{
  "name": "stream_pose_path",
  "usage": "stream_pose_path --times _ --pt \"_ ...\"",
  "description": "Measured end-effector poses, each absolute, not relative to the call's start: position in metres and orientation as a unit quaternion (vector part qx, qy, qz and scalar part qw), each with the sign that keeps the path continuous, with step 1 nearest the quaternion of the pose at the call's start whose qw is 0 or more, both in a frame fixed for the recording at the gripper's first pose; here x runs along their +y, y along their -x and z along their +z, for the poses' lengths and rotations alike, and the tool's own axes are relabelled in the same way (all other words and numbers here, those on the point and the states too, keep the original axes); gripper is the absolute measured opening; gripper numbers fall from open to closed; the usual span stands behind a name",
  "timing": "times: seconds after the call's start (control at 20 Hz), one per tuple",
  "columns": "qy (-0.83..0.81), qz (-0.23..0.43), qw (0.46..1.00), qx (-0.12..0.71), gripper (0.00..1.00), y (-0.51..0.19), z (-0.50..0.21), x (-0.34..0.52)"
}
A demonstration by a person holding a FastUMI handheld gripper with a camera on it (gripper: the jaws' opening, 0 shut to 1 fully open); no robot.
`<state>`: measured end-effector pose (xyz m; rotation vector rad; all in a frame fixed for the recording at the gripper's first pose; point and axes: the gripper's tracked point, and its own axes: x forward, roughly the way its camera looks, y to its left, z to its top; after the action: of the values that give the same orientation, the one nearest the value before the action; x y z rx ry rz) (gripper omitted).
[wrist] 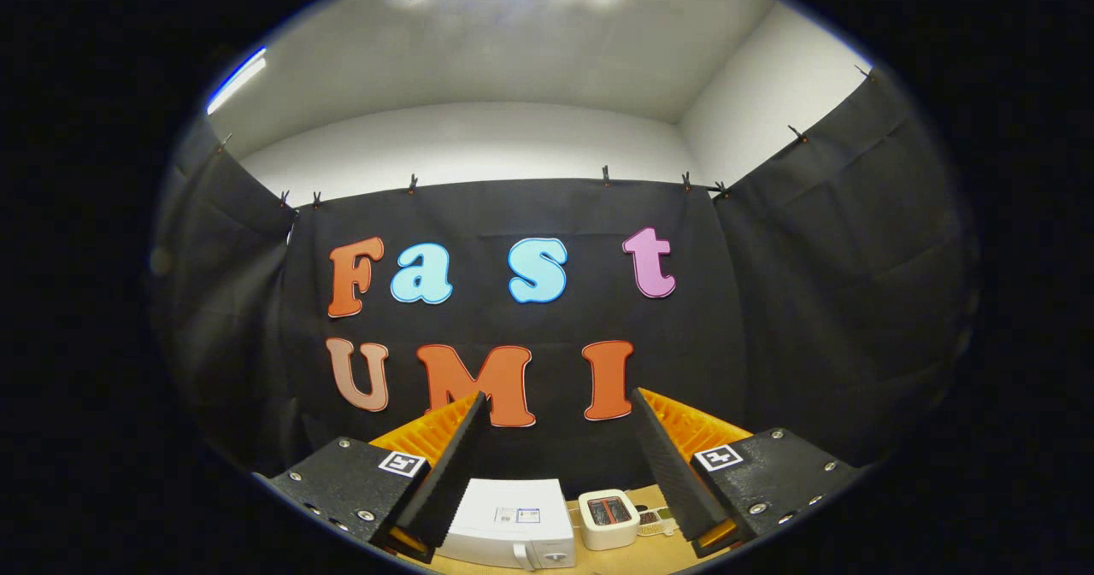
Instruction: Open the microwave, put the food inside, and close the microwave door.
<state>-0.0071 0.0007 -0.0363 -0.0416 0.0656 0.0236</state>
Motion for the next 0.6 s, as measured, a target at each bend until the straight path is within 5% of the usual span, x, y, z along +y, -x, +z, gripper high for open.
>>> stream_pose_path --times 0.6 --pt "-0.016 0.045 0.992 0.117 0.98 0.017 -0.211 0.030"
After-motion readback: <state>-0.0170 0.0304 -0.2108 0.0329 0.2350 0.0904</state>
